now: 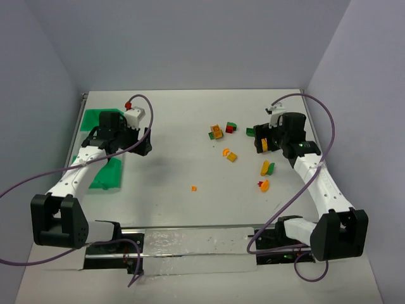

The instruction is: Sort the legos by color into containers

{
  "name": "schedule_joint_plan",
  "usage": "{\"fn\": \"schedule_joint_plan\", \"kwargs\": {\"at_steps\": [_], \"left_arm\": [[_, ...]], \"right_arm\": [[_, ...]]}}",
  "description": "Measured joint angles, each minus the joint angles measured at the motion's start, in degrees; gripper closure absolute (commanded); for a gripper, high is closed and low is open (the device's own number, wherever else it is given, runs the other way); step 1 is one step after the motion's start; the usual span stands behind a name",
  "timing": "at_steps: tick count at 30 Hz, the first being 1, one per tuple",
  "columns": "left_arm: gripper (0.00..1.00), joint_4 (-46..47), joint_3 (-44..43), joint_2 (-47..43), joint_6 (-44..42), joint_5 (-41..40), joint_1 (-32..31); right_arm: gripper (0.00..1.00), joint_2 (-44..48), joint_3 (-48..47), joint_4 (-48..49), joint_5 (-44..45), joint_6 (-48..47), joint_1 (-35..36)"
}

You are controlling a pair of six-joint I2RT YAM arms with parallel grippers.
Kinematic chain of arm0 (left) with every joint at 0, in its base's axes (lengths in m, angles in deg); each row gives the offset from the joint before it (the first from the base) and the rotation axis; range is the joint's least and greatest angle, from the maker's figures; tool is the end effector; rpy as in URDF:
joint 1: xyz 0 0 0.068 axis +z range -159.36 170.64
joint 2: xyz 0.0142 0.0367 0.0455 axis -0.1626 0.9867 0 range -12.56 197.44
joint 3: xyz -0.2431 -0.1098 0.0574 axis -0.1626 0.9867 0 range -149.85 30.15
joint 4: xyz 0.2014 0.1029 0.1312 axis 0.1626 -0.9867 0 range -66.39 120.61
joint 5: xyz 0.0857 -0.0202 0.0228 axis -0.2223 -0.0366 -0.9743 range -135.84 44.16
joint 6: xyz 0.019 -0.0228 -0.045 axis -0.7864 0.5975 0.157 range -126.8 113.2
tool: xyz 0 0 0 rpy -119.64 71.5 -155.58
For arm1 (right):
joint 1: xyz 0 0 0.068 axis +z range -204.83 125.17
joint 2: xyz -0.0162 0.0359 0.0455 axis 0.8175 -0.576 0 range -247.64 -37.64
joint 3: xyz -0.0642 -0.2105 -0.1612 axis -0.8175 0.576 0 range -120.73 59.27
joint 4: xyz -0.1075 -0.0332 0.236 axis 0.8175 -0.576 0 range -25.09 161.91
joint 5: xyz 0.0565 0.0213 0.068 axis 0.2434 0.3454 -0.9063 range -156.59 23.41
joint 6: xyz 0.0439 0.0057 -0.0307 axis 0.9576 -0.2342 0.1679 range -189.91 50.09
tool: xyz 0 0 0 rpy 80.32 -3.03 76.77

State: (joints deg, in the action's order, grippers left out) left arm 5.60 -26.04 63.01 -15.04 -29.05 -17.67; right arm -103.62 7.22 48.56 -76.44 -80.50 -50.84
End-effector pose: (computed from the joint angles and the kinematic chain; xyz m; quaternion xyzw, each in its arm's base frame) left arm 0.2781 -0.0511 0.2688 0.1873 0.8943 -0.1348 0.3834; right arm 0.2506 0.0236 0.2879 -0.1511 0.8807 0.0514 0.4461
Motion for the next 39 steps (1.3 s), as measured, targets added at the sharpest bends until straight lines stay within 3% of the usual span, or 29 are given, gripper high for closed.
{"fn": "schedule_joint_plan", "kwargs": {"at_steps": [13, 23, 39], "left_arm": [[0.01, 0.1, -1.2, 0.0, 0.5, -0.1, 0.0], [0.01, 2.6, -1.2, -0.8, 3.8, -3.6, -0.2], [0.01, 6.0, -0.8, -1.4, 5.1, -6.6, -0.6]], "right_arm": [[0.00, -2.0, -3.6, -1.3, 4.3, 0.2, 2.0], [0.00, -18.1, -20.3, -2.3, 12.2, 2.6, 12.9], [0.01, -45.6, -43.1, -9.0, 10.3, 8.4, 19.7]]}}
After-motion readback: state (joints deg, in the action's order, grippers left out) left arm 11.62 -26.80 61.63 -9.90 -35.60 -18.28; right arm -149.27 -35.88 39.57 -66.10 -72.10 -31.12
